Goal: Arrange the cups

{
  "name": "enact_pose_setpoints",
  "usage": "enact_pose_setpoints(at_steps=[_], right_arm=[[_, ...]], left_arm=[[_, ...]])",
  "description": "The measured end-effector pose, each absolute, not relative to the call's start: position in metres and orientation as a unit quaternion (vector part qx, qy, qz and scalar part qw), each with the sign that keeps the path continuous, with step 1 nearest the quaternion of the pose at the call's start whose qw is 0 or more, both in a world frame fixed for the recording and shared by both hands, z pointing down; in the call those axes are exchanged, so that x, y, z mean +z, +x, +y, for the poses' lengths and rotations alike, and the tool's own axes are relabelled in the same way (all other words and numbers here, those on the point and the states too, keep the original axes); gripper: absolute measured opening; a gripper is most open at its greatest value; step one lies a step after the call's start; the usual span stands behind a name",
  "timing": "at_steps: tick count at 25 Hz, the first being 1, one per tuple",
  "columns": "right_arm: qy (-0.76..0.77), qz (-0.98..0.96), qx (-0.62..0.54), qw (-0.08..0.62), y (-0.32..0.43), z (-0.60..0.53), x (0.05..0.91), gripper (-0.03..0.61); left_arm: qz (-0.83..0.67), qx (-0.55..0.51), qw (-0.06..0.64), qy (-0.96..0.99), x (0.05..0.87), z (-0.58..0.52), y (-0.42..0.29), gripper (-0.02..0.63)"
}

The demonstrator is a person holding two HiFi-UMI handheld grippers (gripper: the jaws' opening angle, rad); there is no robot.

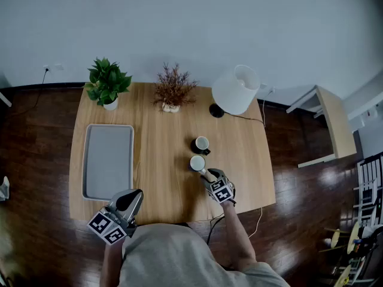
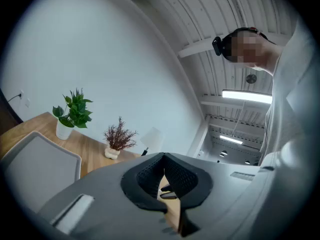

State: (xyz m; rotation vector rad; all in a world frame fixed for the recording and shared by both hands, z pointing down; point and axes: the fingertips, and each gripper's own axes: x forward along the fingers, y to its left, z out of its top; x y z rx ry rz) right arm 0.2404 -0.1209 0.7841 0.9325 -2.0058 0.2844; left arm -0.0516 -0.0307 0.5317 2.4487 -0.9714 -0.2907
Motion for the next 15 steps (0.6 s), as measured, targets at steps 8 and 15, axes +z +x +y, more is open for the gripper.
enact_pose_setpoints(at_steps=[8, 15], right_arm=[[0.331, -0.795, 0.079, 0.503, 0.228, -0.135, 0.799, 0.196], [0.299, -0.779, 0.063, 0.548, 0.226, -0.141, 0.804, 0.166]], left_arm=[[-0.365, -0.111, 0.242, 0.892, 0.531, -0.029, -0.064, -0.006], [-0.378, -0.119, 0.243, 0.885, 0.534, -0.029, -0.077, -0.006]])
